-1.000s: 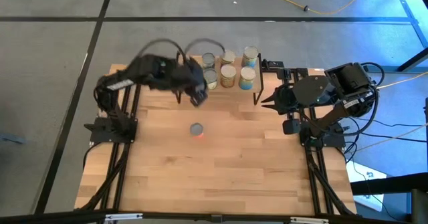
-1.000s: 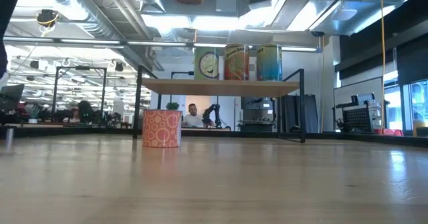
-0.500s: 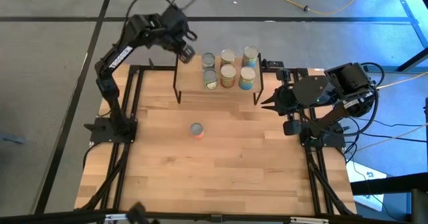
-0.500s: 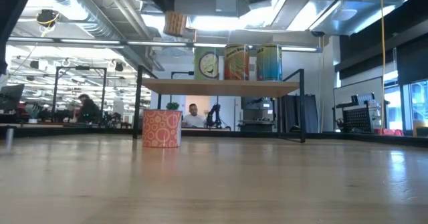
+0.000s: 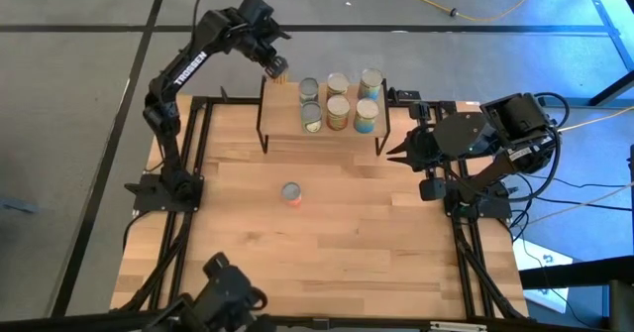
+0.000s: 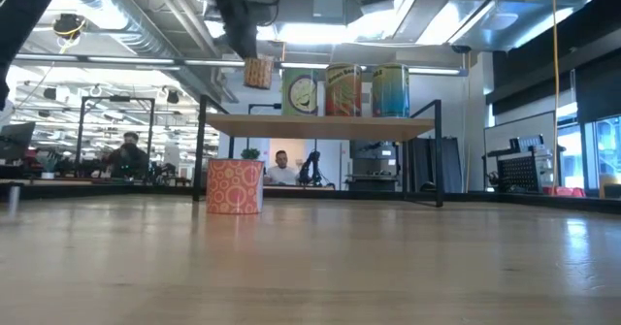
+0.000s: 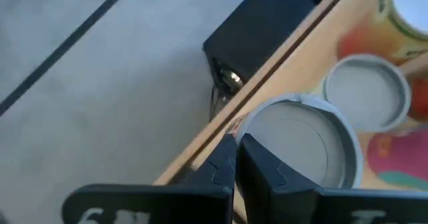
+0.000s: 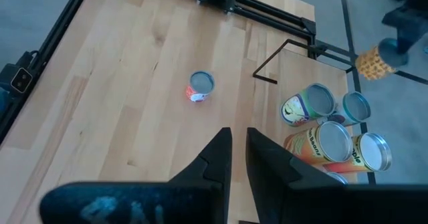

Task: Pick and place cans onto a shelf
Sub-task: Put the canned beans on the shelf

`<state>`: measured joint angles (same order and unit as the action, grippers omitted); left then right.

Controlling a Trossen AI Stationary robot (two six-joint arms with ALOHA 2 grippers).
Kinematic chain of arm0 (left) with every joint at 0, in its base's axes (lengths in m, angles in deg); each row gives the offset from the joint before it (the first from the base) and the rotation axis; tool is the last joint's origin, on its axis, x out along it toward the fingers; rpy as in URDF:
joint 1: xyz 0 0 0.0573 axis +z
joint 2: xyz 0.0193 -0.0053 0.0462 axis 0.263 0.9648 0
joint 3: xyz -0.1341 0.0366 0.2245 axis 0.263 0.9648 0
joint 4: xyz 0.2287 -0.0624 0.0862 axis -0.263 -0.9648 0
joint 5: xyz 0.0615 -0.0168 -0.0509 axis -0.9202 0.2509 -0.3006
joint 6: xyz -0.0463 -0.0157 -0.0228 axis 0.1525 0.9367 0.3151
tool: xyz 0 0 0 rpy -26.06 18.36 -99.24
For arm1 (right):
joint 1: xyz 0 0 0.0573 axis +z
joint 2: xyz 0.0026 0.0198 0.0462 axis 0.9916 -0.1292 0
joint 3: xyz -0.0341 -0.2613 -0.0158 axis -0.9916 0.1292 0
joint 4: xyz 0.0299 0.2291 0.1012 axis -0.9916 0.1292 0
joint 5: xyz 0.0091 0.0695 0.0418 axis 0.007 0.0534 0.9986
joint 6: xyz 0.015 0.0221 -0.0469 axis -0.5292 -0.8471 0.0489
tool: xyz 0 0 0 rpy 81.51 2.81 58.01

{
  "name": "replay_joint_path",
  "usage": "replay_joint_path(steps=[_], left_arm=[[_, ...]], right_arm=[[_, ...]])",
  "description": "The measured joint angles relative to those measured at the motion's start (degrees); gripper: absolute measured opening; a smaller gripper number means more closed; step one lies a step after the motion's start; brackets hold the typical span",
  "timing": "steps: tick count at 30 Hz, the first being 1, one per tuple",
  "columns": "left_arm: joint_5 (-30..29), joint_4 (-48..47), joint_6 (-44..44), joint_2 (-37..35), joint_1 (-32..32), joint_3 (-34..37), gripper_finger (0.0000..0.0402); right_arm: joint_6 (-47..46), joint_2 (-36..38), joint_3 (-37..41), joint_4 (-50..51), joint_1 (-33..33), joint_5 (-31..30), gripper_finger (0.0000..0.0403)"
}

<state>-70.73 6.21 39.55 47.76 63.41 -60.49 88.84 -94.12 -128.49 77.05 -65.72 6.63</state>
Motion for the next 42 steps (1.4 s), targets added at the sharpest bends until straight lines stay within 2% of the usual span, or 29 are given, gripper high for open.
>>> replay_joint_path(steps=[4,12,19,27,33,42], left_arm=[[3.2,3.2,-1.0,0.0,0.7,4.4,0.0000],[4.1,7.7,-2.4,-0.1,1.6,13.6,0.0000],[5.3,11.1,-2.8,-0.1,1.6,18.4,0.0000],[5.2,13.2,-3.7,-0.2,1.6,20.7,0.0000],[4.9,12.9,-3.7,-0.3,1.6,21.6,0.0027],[-0.5,12.2,-3.3,-0.2,0.2,20.8,0.0046]], right_arm=[[-1.1,0.0,0.0,0.0,0.0,0.0,0.0048],[-1.4,0.0,0.0,0.0,0.0,0.0,0.0048],[-1.3,0.0,0.0,0.0,0.0,0.0,0.0048],[-1.3,0.0,0.0,0.0,0.0,0.0,0.0048],[-1.4,0.0,0.0,0.0,0.0,0.0,0.0048],[-1.5,0.0,0.0,0.0,0.0,0.0,0.0048]])
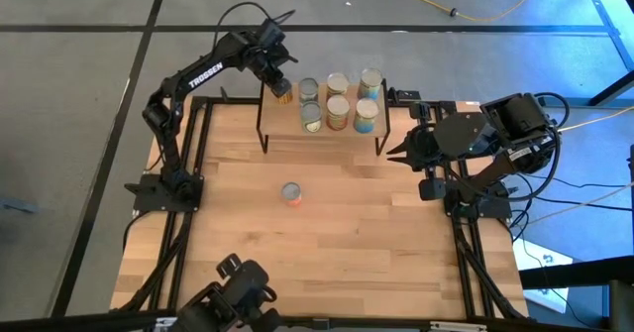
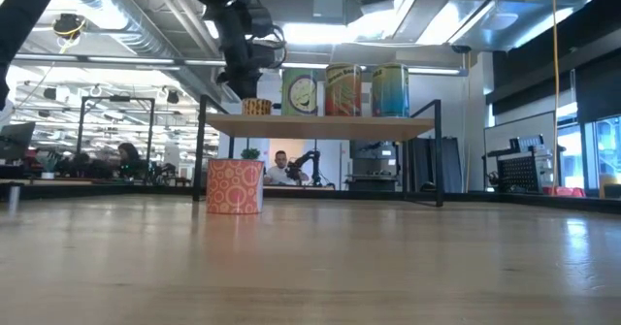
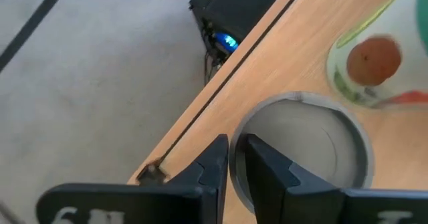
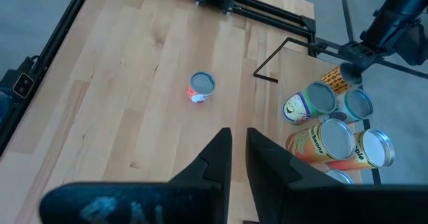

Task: Pick and place cans onto a shelf
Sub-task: Put the canned beans on the shelf, then put the small canned oranges on the shelf

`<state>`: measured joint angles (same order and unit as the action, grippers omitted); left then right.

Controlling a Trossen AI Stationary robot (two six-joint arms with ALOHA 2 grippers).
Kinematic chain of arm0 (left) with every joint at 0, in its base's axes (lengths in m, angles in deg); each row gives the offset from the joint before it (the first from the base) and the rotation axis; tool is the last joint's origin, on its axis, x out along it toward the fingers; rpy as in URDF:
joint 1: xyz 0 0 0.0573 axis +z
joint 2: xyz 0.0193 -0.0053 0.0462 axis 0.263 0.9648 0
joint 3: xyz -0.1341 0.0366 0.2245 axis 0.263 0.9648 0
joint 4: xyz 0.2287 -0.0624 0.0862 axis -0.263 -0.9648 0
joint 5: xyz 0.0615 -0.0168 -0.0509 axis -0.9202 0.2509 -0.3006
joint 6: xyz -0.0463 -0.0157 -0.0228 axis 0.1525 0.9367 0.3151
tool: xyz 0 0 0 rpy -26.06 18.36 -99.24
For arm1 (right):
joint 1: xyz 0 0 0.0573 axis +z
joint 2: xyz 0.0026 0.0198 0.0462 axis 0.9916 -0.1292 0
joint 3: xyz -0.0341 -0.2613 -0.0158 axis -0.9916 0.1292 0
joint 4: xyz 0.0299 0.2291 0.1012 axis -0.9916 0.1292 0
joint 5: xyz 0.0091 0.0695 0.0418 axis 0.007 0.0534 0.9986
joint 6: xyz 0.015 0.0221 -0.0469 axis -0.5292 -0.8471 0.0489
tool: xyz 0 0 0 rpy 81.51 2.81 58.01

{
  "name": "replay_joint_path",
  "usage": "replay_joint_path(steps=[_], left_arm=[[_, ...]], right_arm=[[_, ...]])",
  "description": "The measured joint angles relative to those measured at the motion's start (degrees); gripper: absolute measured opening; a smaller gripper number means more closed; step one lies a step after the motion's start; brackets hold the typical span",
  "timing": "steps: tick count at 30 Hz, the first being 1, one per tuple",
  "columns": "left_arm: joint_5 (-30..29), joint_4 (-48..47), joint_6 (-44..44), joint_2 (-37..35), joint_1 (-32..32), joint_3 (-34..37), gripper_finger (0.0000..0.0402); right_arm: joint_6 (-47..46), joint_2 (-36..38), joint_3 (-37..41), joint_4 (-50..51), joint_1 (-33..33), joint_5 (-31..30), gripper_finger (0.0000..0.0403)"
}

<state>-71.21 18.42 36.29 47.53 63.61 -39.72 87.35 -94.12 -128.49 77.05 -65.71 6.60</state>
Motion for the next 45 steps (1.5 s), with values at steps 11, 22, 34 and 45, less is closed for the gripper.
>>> replay_joint_path(steps=[11,22,34,45], left_arm=[[-2.0,-5.0,2.1,-0.9,-2.9,-5.1,0.0048],[14.6,-23.4,0.5,-4.9,-16.1,-12.4,0.0046],[10.4,-27.6,-8.8,-4.6,-44.0,-12.1,0.0046],[5.1,-17.3,1.7,-2.7,-51.5,-4.6,0.0046]], right_arm=[[0.0,0.0,0.0,0.0,0.0,0.0,0.0048],[0.0,0.0,0.0,0.0,0.0,0.0,0.0048],[0.1,0.0,0.0,0.0,0.0,0.0,0.0048],[-2.6,0.0,0.3,0.1,0.0,0.0,0.0048]])
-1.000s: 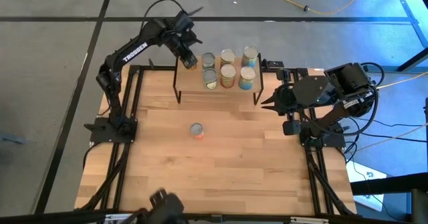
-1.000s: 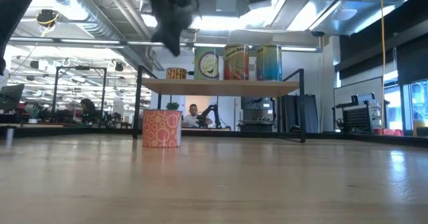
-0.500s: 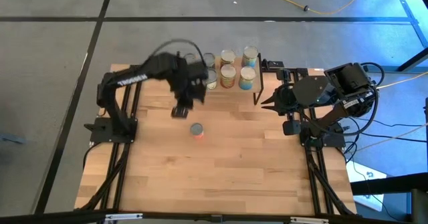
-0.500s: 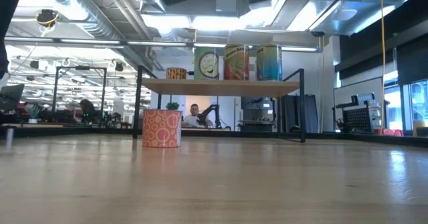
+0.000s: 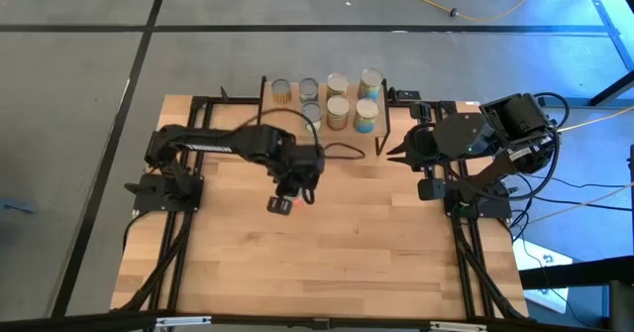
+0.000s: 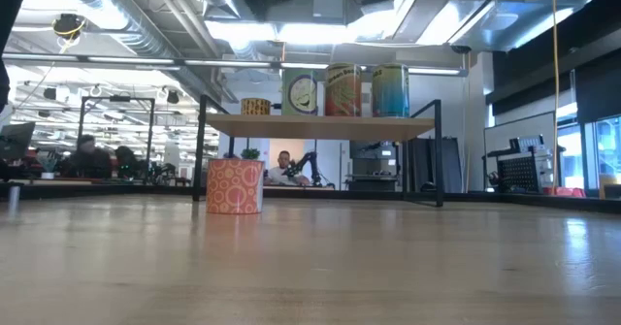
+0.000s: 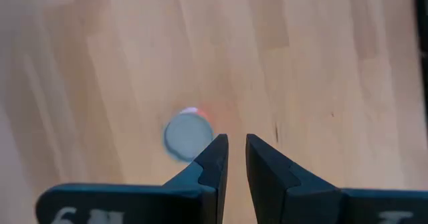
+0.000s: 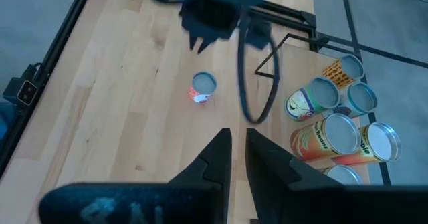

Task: Pick and place cans onto a shelf
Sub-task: Put the small canned oranges on the shelf

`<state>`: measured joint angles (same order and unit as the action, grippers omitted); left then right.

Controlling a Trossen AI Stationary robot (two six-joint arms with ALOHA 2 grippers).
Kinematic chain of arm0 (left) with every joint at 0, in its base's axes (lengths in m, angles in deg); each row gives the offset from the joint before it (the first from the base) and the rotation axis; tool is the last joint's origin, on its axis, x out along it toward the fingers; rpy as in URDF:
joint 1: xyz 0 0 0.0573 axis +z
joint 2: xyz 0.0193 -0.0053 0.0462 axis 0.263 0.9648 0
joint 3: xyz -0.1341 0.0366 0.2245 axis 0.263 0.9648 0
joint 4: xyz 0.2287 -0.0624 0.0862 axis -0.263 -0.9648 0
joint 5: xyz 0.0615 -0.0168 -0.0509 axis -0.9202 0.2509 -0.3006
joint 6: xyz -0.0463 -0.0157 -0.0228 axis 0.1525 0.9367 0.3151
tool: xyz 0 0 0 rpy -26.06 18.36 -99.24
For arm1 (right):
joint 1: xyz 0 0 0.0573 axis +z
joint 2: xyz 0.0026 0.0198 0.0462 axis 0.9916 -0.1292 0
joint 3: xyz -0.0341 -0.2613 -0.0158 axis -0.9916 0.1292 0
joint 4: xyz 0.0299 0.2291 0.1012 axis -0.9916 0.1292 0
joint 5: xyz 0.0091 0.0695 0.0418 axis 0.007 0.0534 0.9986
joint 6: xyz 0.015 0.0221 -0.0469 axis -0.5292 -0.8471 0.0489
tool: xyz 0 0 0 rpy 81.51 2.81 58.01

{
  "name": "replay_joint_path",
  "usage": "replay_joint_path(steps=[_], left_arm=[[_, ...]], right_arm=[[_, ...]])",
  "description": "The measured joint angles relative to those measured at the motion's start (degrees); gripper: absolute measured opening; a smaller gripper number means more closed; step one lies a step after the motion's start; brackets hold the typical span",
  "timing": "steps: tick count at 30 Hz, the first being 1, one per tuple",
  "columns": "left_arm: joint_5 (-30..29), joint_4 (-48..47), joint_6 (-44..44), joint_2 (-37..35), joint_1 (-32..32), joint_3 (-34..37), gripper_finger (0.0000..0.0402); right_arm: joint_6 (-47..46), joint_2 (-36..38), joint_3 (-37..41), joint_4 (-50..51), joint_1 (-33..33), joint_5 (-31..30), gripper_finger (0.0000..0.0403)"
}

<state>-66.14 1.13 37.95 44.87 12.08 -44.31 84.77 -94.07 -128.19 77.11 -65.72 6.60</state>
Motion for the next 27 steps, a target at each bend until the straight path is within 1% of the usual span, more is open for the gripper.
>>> replay_joint_path(steps=[3,7,9,13,17,22,27], left_arm=[[-0.3,2.4,3.8,0.0,0.0,5.8,0.0048],[-1.0,8.2,8.6,0.0,0.0,13.8,0.0046],[-1.3,11.9,8.4,0.0,-0.4,18.0,0.0046],[-4.6,16.8,8.3,0.0,-1.2,24.1,0.0048],[-5.3,22.5,7.4,0.0,-1.8,28.5,0.0046],[-9.9,24.9,7.3,0.0,-2.7,31.1,0.0048],[-10.0,27.9,7.4,0.0,-3.4,34.2,0.0046]], right_arm=[[0.0,0.0,0.0,0.0,0.0,0.0,0.0048],[0.0,0.0,0.1,0.0,0.0,0.0,0.0048],[0.0,0.0,0.1,0.0,0.0,0.0,0.0048],[0.0,0.0,0.1,0.0,0.0,0.0,0.0048],[0.0,0.0,0.1,-0.1,0.0,0.0,0.0048],[0.0,0.0,0.1,-0.1,0.0,0.0,0.0048],[0.0,0.0,0.1,-0.1,0.0,0.0,0.0048]])
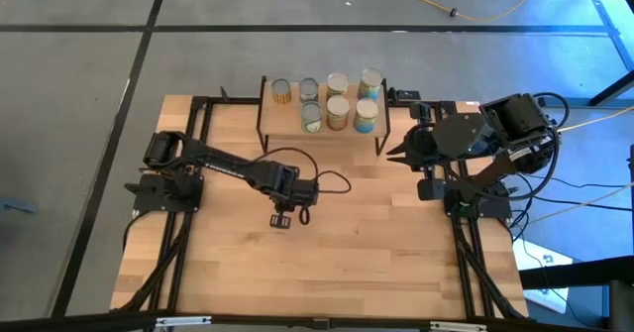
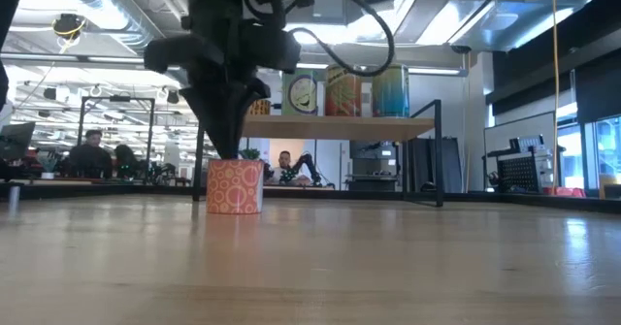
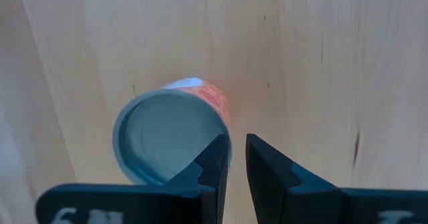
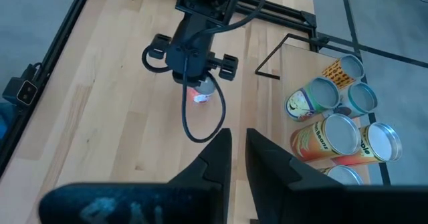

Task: Pick and place cans onto a shelf
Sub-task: Put the small canned oranges on the shelf

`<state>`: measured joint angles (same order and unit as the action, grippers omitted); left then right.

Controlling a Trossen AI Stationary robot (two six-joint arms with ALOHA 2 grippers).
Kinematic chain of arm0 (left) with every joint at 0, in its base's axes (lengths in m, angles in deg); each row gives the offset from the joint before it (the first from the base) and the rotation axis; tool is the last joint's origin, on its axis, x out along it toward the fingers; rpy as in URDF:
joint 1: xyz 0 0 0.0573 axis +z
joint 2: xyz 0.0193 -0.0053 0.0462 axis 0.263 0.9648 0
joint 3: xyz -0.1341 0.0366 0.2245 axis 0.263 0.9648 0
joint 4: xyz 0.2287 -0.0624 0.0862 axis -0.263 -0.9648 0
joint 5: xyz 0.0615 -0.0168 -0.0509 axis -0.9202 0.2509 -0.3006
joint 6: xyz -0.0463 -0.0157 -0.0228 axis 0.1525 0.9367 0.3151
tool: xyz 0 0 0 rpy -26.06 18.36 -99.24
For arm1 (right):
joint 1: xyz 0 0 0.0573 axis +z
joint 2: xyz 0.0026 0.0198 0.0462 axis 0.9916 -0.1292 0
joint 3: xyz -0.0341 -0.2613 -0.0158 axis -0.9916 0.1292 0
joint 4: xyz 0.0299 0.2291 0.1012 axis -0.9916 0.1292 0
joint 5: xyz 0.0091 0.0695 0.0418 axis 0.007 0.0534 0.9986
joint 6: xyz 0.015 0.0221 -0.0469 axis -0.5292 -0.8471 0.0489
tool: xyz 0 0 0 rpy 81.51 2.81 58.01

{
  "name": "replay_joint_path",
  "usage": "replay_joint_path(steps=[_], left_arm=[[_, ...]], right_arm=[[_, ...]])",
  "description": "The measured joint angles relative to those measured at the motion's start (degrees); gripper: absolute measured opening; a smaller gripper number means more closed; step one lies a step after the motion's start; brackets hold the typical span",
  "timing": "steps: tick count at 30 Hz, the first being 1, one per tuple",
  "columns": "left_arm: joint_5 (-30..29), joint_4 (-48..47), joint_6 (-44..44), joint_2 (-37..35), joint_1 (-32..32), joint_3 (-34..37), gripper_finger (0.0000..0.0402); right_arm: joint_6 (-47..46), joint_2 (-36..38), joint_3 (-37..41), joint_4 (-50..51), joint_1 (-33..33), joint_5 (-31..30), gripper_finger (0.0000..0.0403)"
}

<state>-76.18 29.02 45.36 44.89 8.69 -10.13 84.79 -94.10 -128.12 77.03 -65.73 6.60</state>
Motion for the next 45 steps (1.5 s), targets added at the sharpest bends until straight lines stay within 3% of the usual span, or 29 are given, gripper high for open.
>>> replay_joint_path(steps=[18,22,28,36,45], left_arm=[[-1.7,4.9,0.0,-0.5,0.0,6.1,0.0043],[3.2,4.9,2.1,-0.4,0.2,6.2,0.0009],[6.1,4.3,4.5,-1.1,0.2,5.4,0.0004],[4.9,-3.4,2.8,-6.5,0.2,-2.4,0.0002],[-5.8,-21.0,1.1,-11.0,2.5,-19.1,0.0001]], right_arm=[[-0.3,0.0,0.0,0.0,0.0,0.0,0.0048],[-0.4,0.0,0.0,0.0,0.0,0.0,0.0048],[-1.7,0.0,0.0,0.0,0.0,0.0,0.0048],[-1.7,0.0,0.0,0.0,0.0,0.0,0.0048],[-1.7,0.0,0.0,0.0,0.0,0.0,0.0048]])
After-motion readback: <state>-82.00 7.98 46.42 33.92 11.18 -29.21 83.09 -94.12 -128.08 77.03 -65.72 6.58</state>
